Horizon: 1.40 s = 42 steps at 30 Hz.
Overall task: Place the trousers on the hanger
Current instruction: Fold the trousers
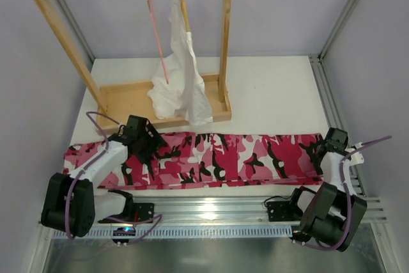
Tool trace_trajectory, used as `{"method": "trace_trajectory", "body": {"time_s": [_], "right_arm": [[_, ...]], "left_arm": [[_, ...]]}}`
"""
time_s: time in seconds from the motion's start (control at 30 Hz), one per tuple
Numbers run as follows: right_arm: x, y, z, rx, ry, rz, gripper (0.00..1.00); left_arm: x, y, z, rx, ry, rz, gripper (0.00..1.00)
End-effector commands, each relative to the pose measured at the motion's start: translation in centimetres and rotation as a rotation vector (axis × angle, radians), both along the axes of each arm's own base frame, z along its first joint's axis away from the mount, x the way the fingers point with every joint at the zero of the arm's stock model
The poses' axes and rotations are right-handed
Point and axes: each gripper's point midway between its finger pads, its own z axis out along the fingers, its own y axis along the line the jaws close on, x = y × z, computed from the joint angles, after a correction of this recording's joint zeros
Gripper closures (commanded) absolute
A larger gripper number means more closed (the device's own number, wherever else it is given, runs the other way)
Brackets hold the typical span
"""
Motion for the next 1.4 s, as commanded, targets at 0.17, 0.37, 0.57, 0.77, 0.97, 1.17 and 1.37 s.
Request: {"method": "trace_trajectory", "body": {"time_s": [0.17,0.37,0.57,0.77,0.97,1.17,1.37], "right_arm": [[5.3,-1.1,-0.2,-0.025,-0.061,0.108,0.59],[8.7,-1.7,-0.1,-0.03,-0.072,0.178,0.59],[9.4,-2.1,0.1,-0.022,0.009,0.229,0.58],[6.3,-2.3,2.2,-0.075,0.091,0.231,0.57],[5.3,-1.9,2.6,-0.073,0.08,0.219,0.57],[3.9,-2.0,0.6,-0.046,0.122,0.198,0.58],[4.2,-2.8,0.0,-0.07,0.102,0.181,0.59]], "left_arm": [[1.1,1.5,-2.2,0.044,0.032,0.158,0.21],[2.2,2.9,-2.1,0.113,0.027,0.216,0.21],[3.2,2.4,-2.2,0.105,0.056,0.207,0.21],[3.3,2.4,-1.9,0.096,0.039,0.208,0.21],[3.1,2.2,-0.9,0.08,0.017,0.202,0.22],[2.7,2.3,-0.6,0.078,0.004,0.198,0.22],[2.3,2.7,-0.8,0.099,0.016,0.201,0.22]]}}
